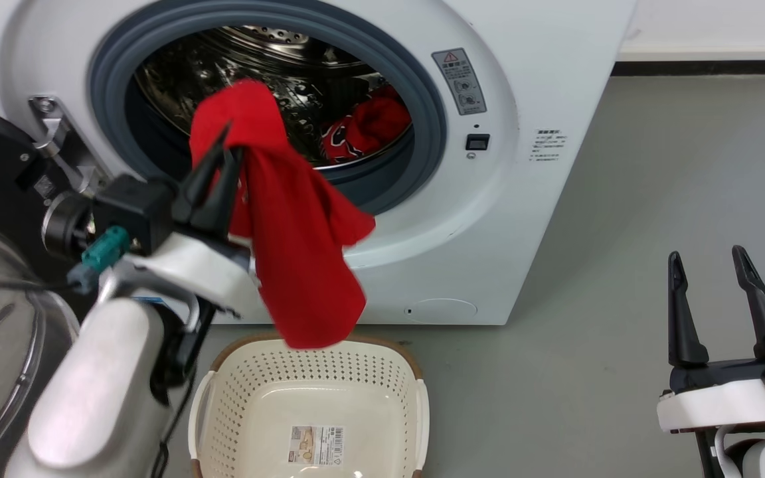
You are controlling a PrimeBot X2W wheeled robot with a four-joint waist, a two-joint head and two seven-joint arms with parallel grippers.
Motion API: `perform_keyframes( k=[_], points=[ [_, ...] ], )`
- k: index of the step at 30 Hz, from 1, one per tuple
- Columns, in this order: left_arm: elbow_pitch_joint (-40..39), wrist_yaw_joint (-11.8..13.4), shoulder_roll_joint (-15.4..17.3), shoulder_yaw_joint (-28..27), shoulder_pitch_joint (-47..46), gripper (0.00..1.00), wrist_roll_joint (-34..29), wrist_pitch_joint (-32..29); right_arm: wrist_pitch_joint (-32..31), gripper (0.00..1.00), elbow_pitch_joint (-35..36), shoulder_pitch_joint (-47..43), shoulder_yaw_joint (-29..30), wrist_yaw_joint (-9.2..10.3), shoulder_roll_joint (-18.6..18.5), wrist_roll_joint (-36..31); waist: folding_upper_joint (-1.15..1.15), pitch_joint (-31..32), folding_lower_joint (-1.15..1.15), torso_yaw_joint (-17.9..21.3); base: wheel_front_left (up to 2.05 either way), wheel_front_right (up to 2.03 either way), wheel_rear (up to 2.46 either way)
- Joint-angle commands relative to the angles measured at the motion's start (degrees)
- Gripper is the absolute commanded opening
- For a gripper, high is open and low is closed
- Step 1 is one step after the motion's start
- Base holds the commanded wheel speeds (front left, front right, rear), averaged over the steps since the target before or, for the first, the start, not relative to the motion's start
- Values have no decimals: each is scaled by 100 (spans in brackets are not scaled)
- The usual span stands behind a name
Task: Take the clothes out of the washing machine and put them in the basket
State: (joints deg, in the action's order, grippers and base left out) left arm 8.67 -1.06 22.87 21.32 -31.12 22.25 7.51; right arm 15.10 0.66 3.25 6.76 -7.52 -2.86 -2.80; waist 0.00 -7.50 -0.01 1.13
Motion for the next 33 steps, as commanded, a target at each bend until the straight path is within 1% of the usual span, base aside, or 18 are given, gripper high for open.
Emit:
perform_keyframes(
  k=[1, 2, 5, 7, 10, 13, 15, 16, 22, 23, 25, 33],
  points=[
    [-447, 67, 52, -13, 381, 0, 156, -252, 10, 100, -9, -63, 12, 6, -4, -21, 0, 38, 1, -88, 0, 0, 0],
    [-447, 67, 52, -13, 381, 0, 156, -252, 10, 100, -9, -63, 12, 6, -4, -21, 0, 38, 1, -88, 0, 0, 0],
    [-1005, 152, 182, 38, 843, 0, 289, -638, 10, 100, -4, -56, -5, 6, -4, -17, 0, -12, 1, -137, 0, 0, 0],
    [-1193, 213, 240, 45, 1104, 0, 374, -810, 10, 100, 16, -9, -32, 6, -5, -18, 0, -88, 1, -147, 0, 0, 0],
    [-1215, 227, 330, 118, 1379, 0, 439, -1039, 10, 100, 30, 50, -72, 6, -4, -33, 0, -217, 1, -134, 0, 0, 0],
    [-1049, 226, 382, 195, 1545, 0, 490, -1231, 10, 100, 51, 121, -89, 6, -4, -65, 0, -406, 1, -100, 0, 0, 0],
    [-857, 265, 472, 254, 1560, 0, 378, -1327, 10, 100, 75, 180, -96, 6, -4, -85, 0, -575, 1, -66, 0, 0, 0],
    [-765, 275, 427, 275, 1555, 0, 406, -1351, 10, 100, 77, 201, -90, 6, -4, -97, 0, -668, 1, -47, 0, 0, 0],
    [118, 109, 317, 555, 1332, 0, 304, -1450, 10, 100, 158, 376, -33, 6, -3, -161, 0, -1286, 1, 45, 0, 0, 0],
    [302, 75, 284, 600, 1281, 0, 275, -1422, 10, 100, 174, 423, -27, 6, -4, -169, 0, -1388, 1, 63, 0, 0, 0],
    [705, 63, 322, 682, 1172, 0, 141, -1354, 11, 100, 223, 541, -78, 6, -3, -174, 0, -1634, 1, 147, 0, 0, 0],
    [2483, -88, 79, 828, 544, 0, -38, -887, 10, 100, 426, 845, -134, 6, -3, -206, 0, -2532, 1, 361, 0, 0, 0]
  ],
)
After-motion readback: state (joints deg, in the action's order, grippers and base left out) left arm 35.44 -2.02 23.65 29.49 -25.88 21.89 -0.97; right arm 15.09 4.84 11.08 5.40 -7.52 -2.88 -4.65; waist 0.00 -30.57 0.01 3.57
